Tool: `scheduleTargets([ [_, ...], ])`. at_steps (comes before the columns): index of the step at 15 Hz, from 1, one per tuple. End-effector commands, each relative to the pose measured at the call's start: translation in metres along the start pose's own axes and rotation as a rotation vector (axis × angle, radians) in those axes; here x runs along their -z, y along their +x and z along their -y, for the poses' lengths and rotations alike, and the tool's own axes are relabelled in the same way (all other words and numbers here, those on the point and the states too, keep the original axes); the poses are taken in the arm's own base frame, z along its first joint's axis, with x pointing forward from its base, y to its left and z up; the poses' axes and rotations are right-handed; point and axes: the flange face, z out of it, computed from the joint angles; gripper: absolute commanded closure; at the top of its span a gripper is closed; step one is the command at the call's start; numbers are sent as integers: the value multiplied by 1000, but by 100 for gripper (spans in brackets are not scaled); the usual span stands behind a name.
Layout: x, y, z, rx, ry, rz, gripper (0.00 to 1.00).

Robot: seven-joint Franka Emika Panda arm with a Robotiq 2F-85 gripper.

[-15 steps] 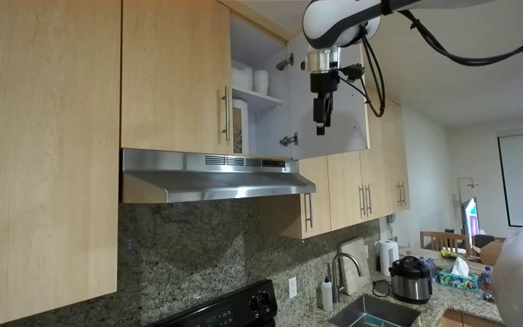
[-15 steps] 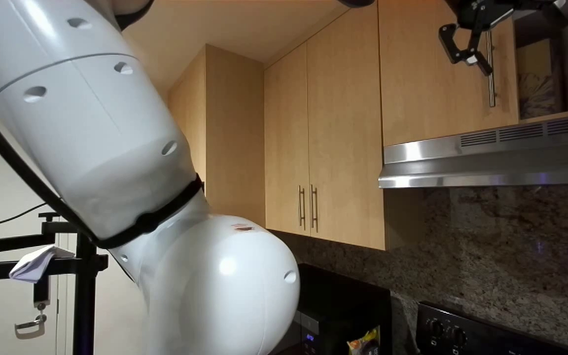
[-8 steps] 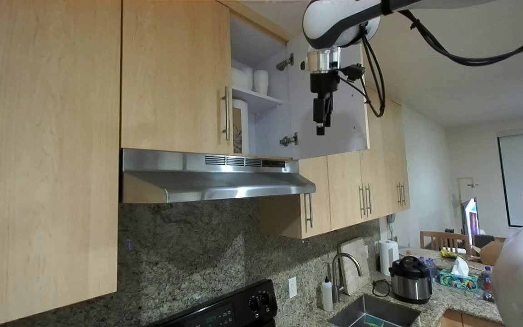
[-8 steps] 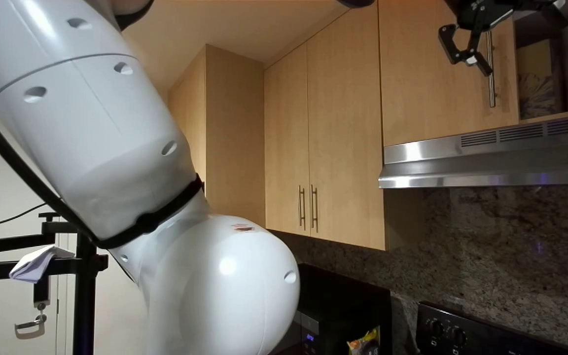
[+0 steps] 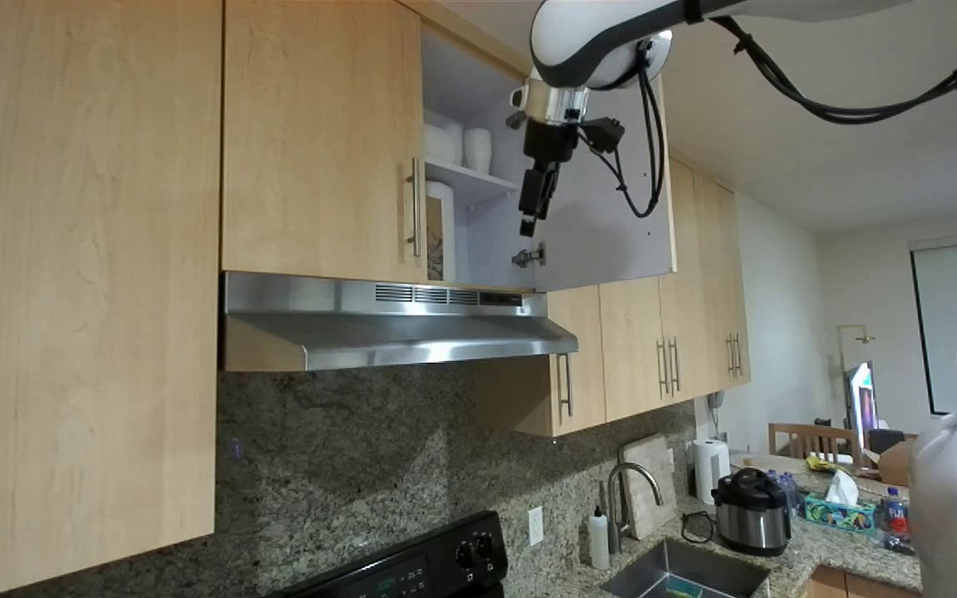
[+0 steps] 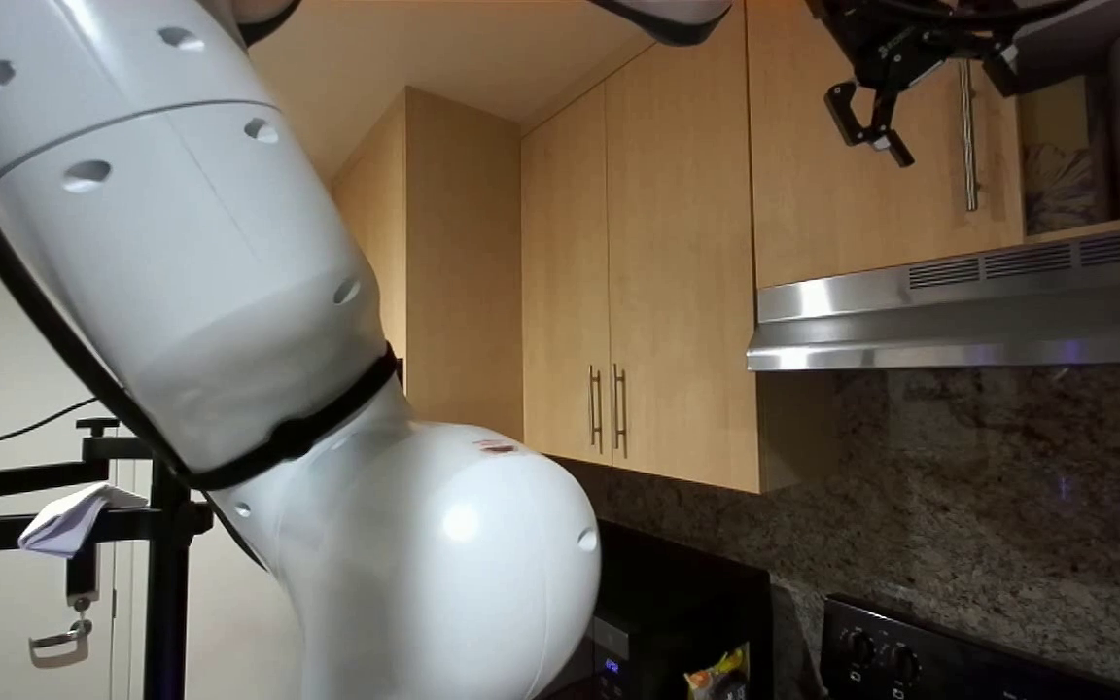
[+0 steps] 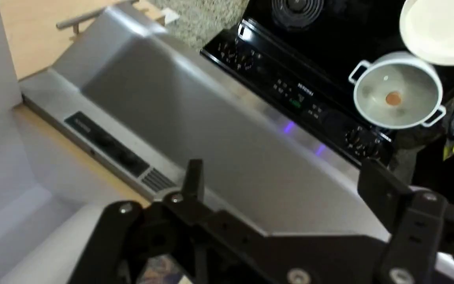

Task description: Open the left door of the kitchen cabinet

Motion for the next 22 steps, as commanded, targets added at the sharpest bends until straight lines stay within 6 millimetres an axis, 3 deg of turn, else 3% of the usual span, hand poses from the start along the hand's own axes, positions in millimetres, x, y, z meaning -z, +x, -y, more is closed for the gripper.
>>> scheduleTargets([
  [1,17,15,-10,0,-24,-202,0],
  [6,26,20,-21,-45,-29,-482,0],
  [10,17,19,-38,-88,-18,-639,0],
  [14,1,15,-44,3,148,-617,0],
  [15,3,18,-42,-55,98,-612,0],
  [22,3,18,-47,-28,142,-606,0],
])
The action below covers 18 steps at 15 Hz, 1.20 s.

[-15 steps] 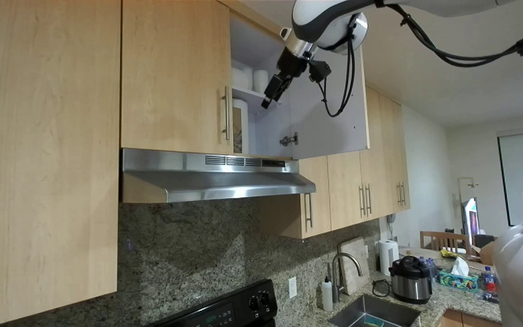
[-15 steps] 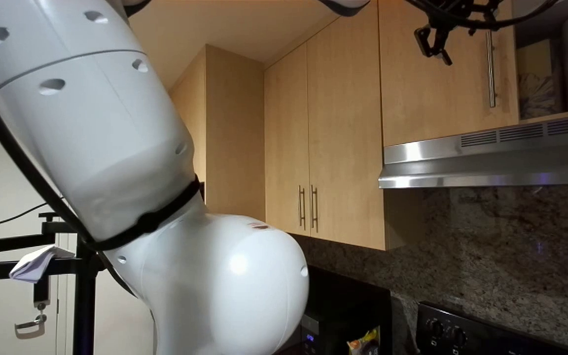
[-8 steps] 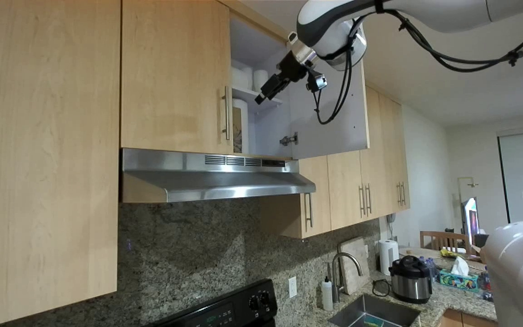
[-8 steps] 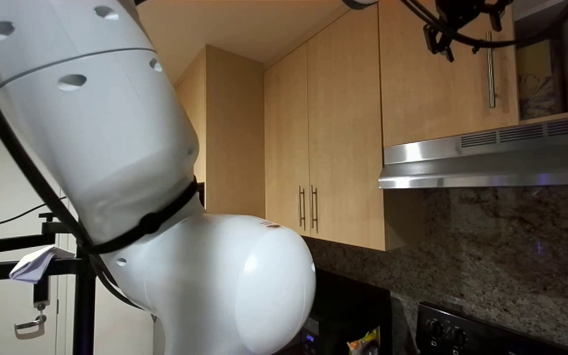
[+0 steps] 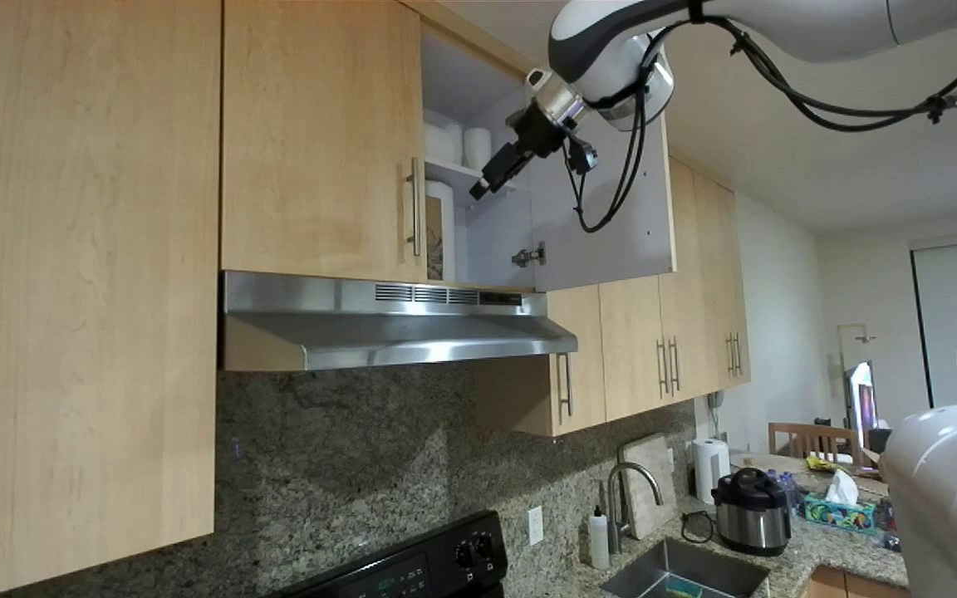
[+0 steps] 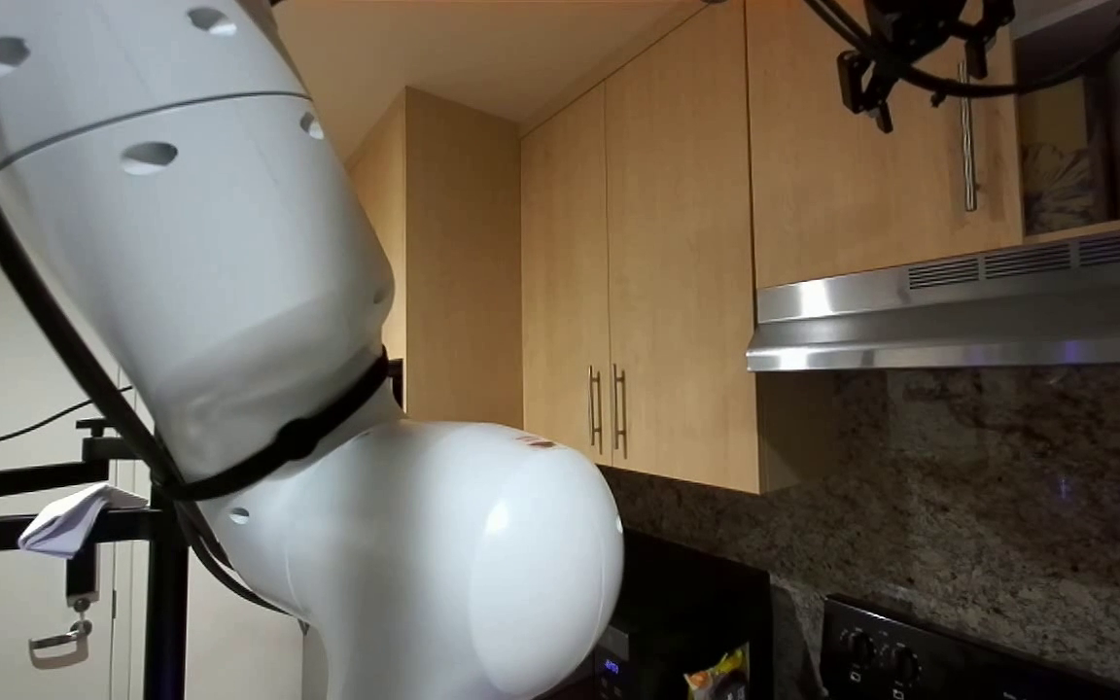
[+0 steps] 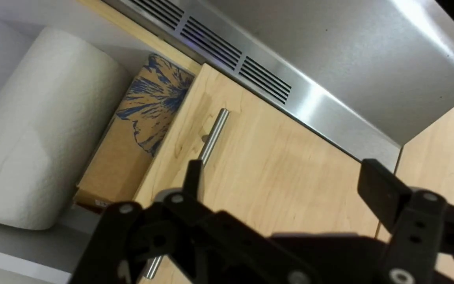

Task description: Open the left door of the kitchen cabinet

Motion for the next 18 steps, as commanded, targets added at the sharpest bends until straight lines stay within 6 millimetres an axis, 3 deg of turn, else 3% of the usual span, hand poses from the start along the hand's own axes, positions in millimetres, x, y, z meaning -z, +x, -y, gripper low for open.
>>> scheduleTargets([
  [1,8,10,-9,7,-6,-34,0],
  [8,32,29,-28,-13,5,-61,0],
  [12,31,19,-45,-79,100,-9,0],
  [15,32,5,-42,-91,178,102,0],
  [18,31,4,-42,-116,166,97,0],
])
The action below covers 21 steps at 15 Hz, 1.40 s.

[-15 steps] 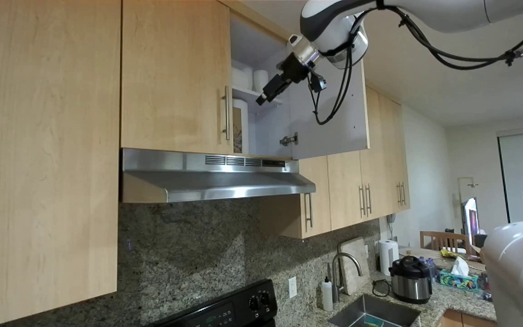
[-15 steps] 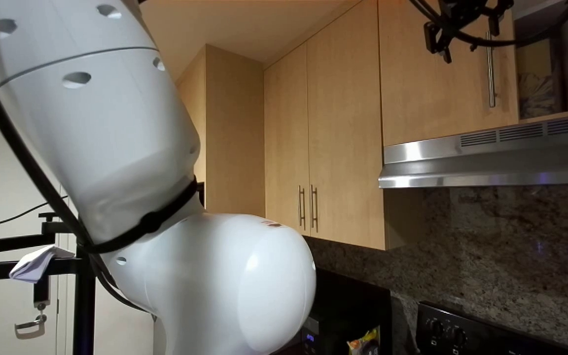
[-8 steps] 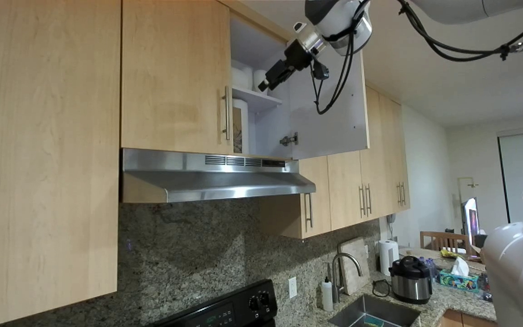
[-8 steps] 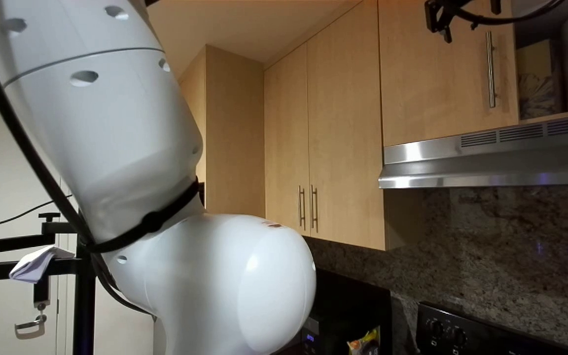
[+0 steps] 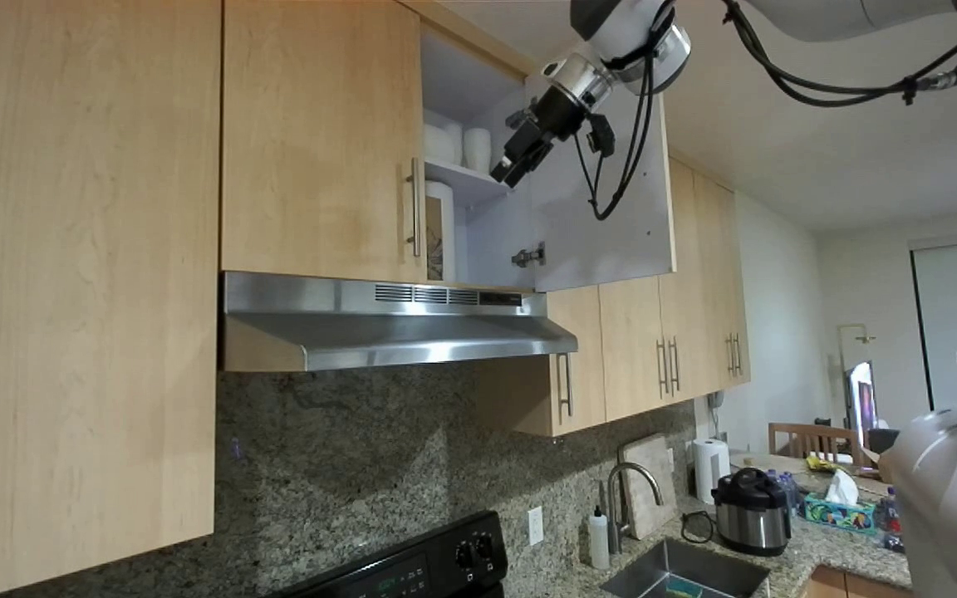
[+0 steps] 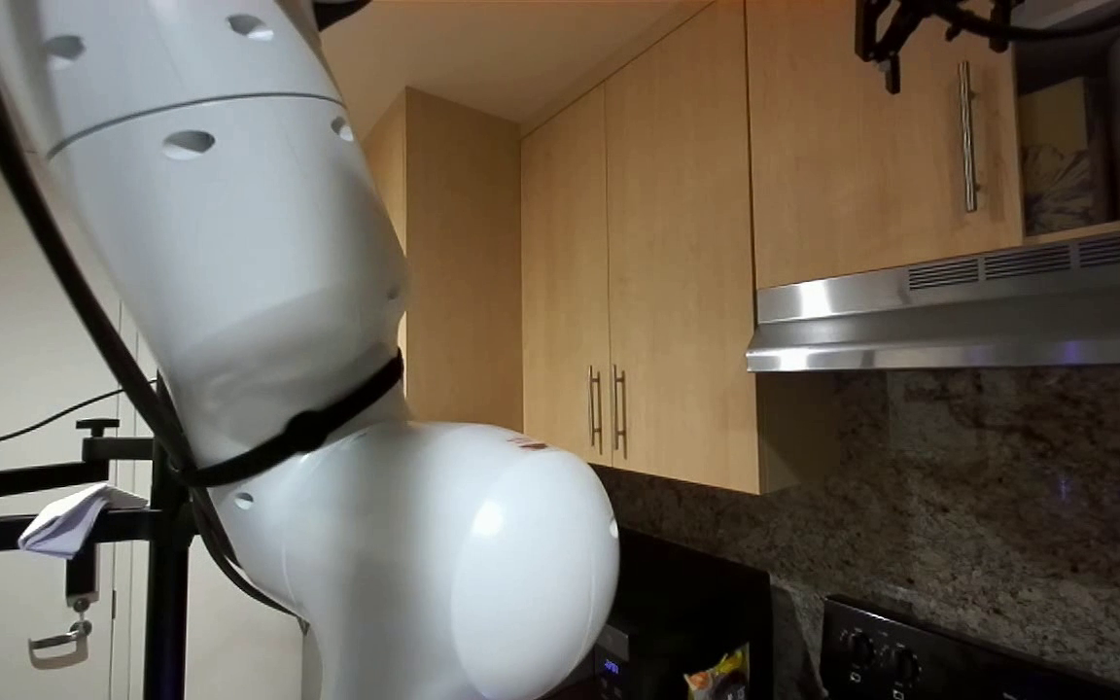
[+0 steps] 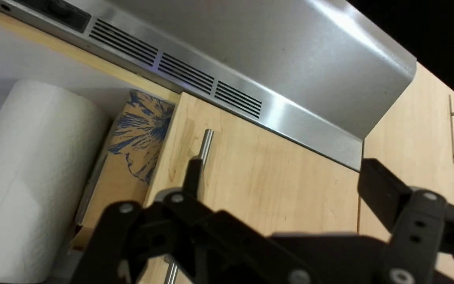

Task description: Open the left door of the kitchen cabinet

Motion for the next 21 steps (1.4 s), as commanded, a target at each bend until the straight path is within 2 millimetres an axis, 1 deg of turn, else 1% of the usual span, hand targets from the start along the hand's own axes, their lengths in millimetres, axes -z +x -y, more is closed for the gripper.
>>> scheduleTargets([
  [1,0,1,-1,0,2,1,0],
  [3,-1,1,0,2,3,2,0],
  [5,-2,1,9,13,21,25,0],
  [6,-9,10,5,-8,-4,14,0],
  [10,-19,23,23,-20,48,21,0],
  [14,-28,33,31,-61,81,-32,0],
  [19,-27,36,30,-133,82,-69,0],
  [21,-27,31,31,-162,79,-23,0],
])
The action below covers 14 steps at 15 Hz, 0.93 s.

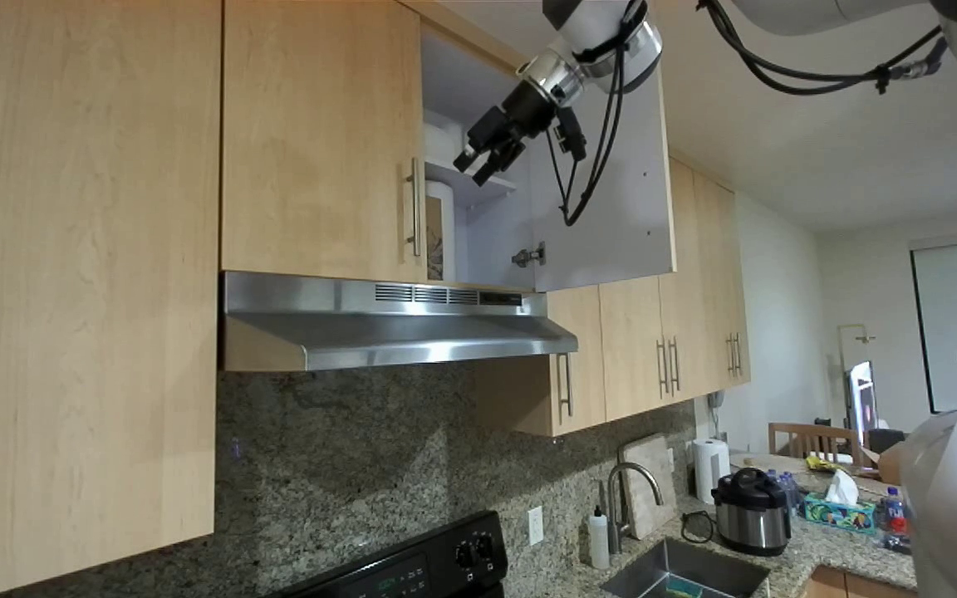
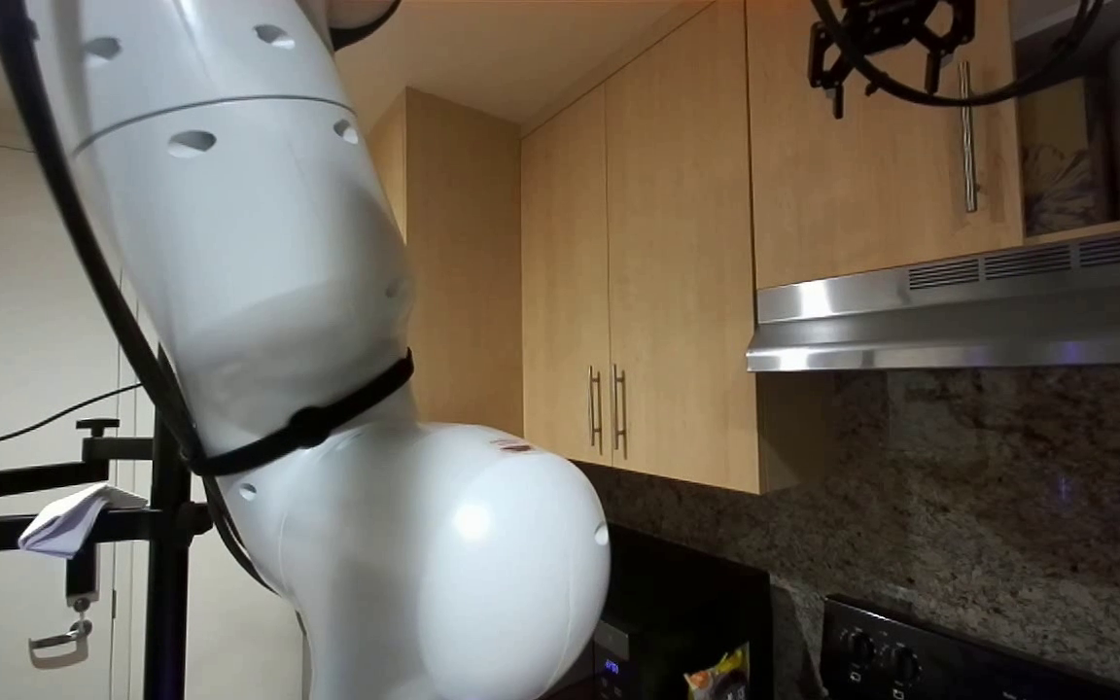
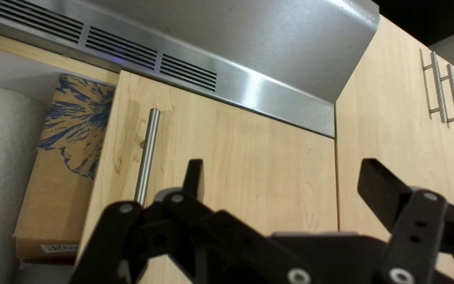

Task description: Open the left door of the kitchen cabinet

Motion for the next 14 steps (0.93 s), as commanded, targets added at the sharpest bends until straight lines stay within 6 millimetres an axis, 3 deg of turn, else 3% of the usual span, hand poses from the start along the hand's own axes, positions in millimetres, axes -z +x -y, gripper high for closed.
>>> scheduleTargets([
  [1,1,-2,-1,-91,-14,46,0],
  [5,3,-7,-3,-243,-49,87,0],
  [12,1,-9,-1,-193,-29,55,0],
  [14,-9,2,3,-206,-44,70,0],
])
